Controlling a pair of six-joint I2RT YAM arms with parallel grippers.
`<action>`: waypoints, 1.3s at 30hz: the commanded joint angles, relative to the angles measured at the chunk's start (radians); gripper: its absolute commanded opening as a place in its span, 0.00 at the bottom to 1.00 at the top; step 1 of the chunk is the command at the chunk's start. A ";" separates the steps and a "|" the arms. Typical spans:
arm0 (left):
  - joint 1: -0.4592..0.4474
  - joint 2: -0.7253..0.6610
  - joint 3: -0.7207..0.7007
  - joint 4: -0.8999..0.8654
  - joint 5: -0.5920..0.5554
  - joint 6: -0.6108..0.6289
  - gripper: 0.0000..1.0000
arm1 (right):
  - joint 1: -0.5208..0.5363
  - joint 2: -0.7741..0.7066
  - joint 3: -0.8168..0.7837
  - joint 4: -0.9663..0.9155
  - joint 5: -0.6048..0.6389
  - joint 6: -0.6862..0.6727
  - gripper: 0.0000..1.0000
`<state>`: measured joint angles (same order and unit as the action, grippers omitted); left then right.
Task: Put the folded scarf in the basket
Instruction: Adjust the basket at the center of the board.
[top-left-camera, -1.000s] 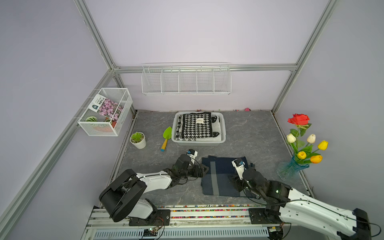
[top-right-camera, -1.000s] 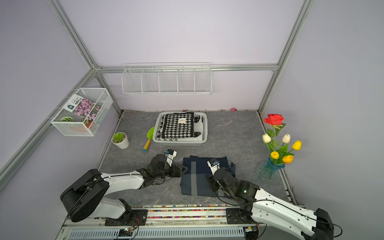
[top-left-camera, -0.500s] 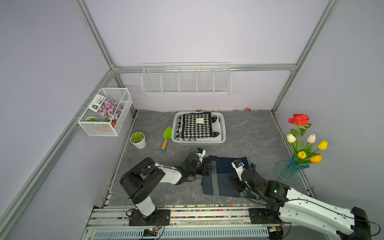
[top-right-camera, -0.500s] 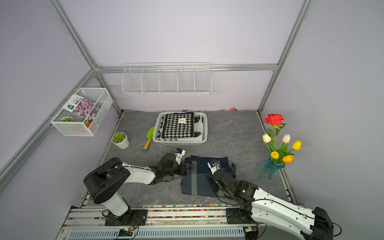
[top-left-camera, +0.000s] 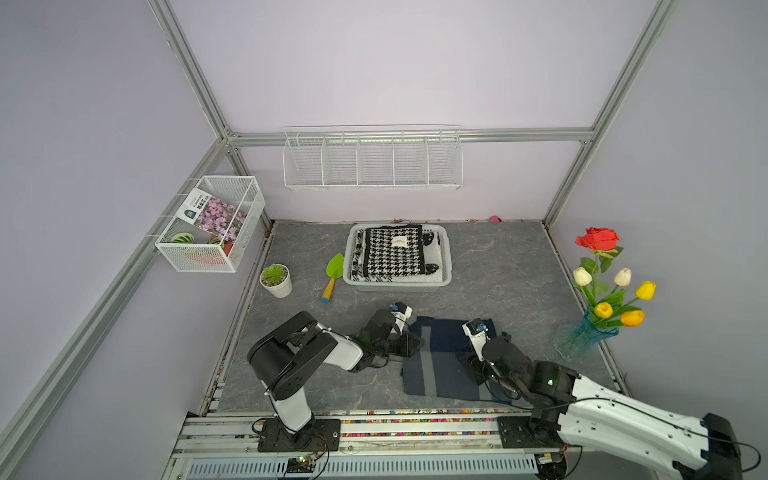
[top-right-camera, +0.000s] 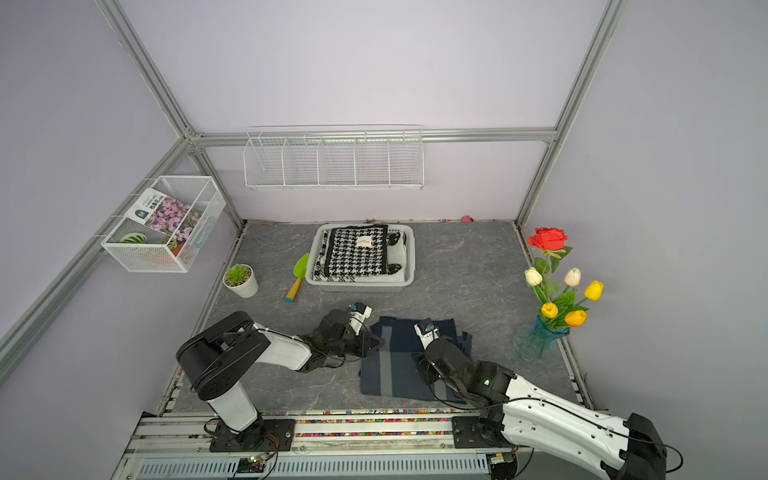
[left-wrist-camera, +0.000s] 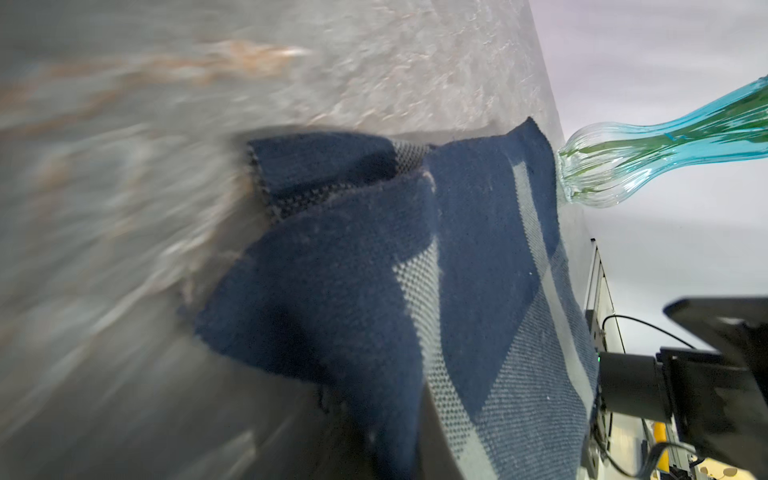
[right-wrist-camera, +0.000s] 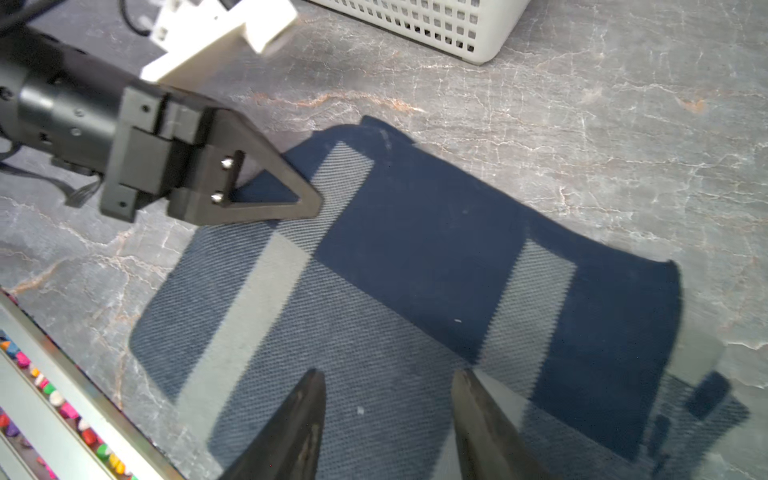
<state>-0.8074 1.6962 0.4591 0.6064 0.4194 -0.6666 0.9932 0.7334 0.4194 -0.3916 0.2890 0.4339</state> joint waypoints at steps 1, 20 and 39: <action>0.045 -0.091 -0.113 -0.104 -0.037 0.003 0.00 | -0.024 0.034 0.002 0.037 -0.034 0.012 0.58; 0.070 -0.593 -0.289 -0.339 -0.226 0.007 0.45 | -0.274 0.289 0.066 -0.036 -0.192 0.076 0.74; 0.070 -0.542 -0.290 -0.300 -0.257 0.027 0.48 | -0.327 0.578 0.283 0.001 -0.127 -0.073 0.55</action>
<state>-0.7395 1.1423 0.1802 0.2913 0.1757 -0.6575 0.6838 1.2984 0.6861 -0.3695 0.1265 0.3923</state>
